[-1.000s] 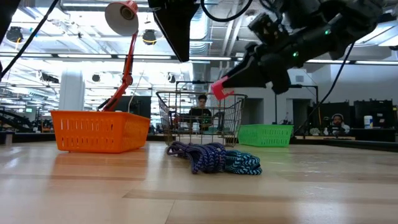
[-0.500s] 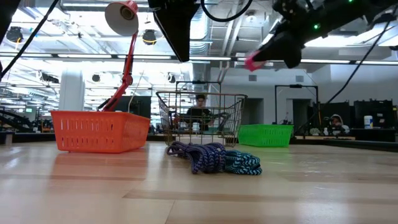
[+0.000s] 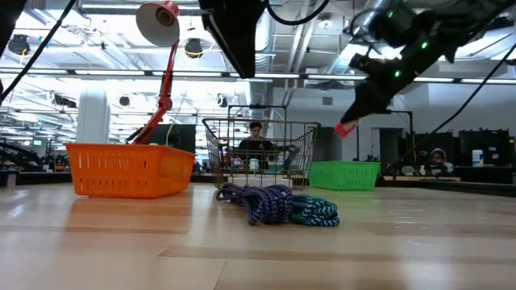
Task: Pick and place items into bin
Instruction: Put the pink charger adapter into the green bin, then put the dark blue charger cable into the orange bin
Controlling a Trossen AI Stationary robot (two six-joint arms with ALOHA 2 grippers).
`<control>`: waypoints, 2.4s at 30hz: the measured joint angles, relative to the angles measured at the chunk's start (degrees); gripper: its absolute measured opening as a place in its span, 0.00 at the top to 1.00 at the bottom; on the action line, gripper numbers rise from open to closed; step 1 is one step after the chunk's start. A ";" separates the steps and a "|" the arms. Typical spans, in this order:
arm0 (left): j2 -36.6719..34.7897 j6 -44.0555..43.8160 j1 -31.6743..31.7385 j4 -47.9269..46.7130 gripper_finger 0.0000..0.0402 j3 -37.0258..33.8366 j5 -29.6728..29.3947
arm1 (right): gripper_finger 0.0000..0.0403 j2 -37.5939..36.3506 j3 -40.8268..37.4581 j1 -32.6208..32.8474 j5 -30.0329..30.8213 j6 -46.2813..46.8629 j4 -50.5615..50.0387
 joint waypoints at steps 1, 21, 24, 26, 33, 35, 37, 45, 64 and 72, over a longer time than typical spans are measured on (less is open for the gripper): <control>0.00 -0.02 0.00 0.49 0.68 0.00 0.03 | 0.66 0.87 0.00 -1.67 -2.06 0.06 0.13; 0.00 -0.02 -0.20 2.56 0.68 0.00 0.34 | 0.45 13.66 0.00 -4.79 -10.06 2.10 6.99; 0.00 0.00 -0.30 2.54 0.68 0.00 0.34 | 0.47 12.03 0.00 -4.51 -9.98 4.90 7.02; 0.00 0.00 -0.55 2.52 0.68 -0.01 0.34 | 0.48 10.76 0.00 -4.60 -9.98 8.86 6.95; -0.25 -4.70 -2.74 -1.34 0.68 -0.04 -5.07 | 0.54 5.92 0.00 -2.94 -10.41 16.03 5.28; -0.53 -6.63 -4.93 -4.01 0.68 -0.04 -10.24 | 0.56 4.79 0.00 -1.20 -10.72 16.03 4.77; -0.97 -9.08 -7.43 -7.05 0.68 -0.07 -15.98 | 0.57 3.99 0.00 0.78 -10.74 15.76 4.95; -5.60 -10.32 -14.36 -7.57 0.68 -0.07 -22.48 | 0.63 4.02 0.00 7.11 -10.11 8.42 13.15; -31.53 17.88 -11.71 16.24 0.68 -10.30 11.42 | 0.65 15.41 0.00 10.98 -10.00 11.91 21.72; -44.64 22.93 -3.69 39.08 0.68 -35.72 29.35 | 0.59 13.33 0.00 19.02 -10.33 21.41 18.13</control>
